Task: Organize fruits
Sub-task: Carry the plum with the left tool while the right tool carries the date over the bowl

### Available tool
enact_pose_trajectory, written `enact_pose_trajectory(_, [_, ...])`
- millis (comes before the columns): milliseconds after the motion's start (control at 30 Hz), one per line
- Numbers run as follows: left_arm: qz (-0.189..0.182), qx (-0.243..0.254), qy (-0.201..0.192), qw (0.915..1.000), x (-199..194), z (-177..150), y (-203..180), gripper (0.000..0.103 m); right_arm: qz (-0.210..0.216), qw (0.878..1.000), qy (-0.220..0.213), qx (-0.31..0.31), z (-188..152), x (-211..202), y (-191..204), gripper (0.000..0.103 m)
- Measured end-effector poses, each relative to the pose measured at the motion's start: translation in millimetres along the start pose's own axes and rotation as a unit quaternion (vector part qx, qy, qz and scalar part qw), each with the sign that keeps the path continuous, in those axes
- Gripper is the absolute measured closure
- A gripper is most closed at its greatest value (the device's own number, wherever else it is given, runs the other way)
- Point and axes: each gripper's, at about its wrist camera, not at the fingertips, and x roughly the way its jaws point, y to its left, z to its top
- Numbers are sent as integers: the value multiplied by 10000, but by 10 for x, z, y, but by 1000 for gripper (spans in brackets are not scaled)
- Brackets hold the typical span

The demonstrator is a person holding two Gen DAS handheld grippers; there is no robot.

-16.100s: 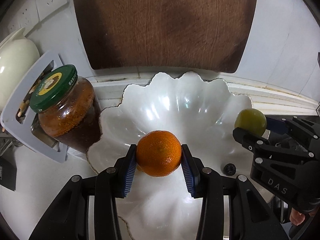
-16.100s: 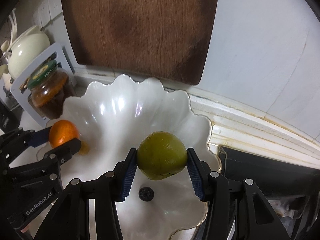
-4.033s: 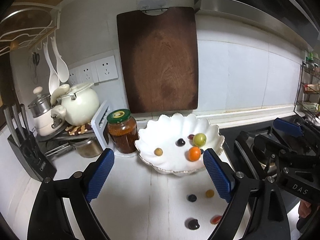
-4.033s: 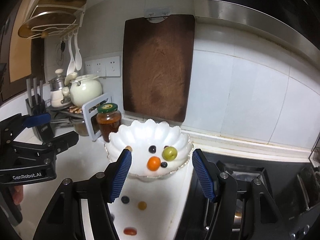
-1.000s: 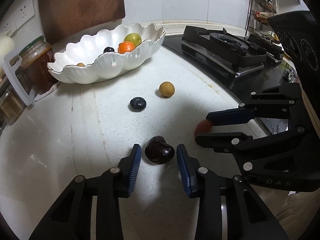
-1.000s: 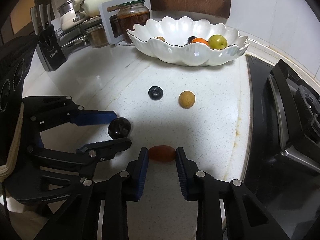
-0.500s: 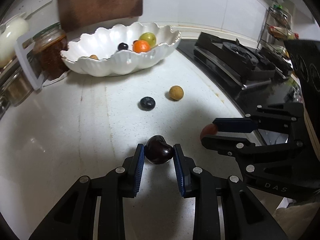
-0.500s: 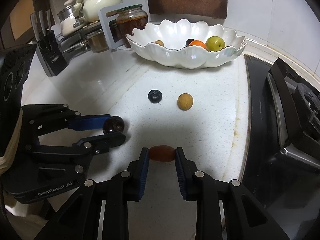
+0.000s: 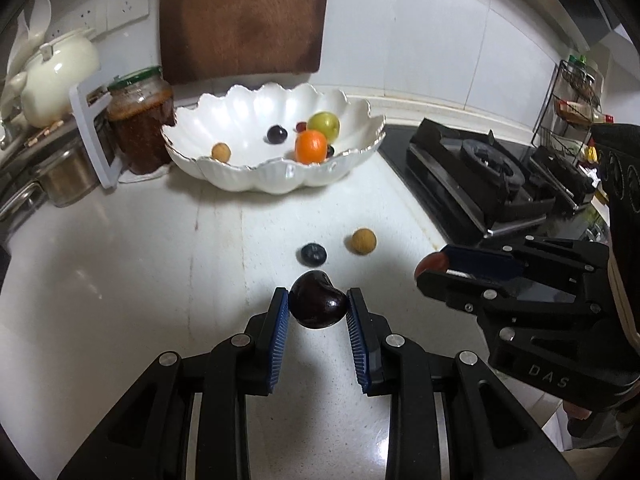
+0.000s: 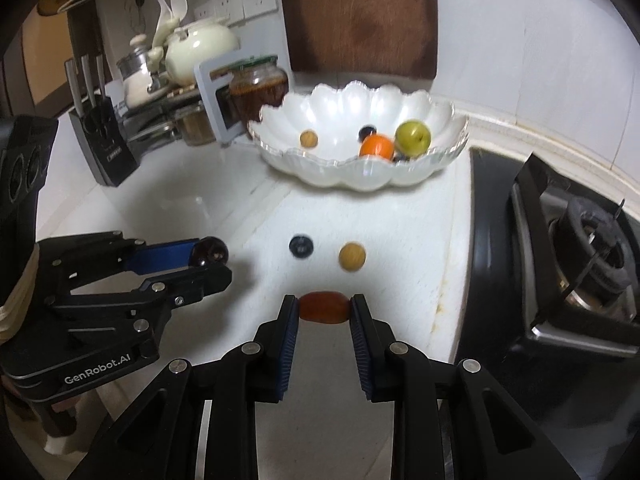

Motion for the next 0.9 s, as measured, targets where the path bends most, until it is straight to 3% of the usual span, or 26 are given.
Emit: enact_pose_trajectory(900, [492,-322,-1110,9921,-473,673,102,74,-273,9904,-1337,201,673,-431,-154,75])
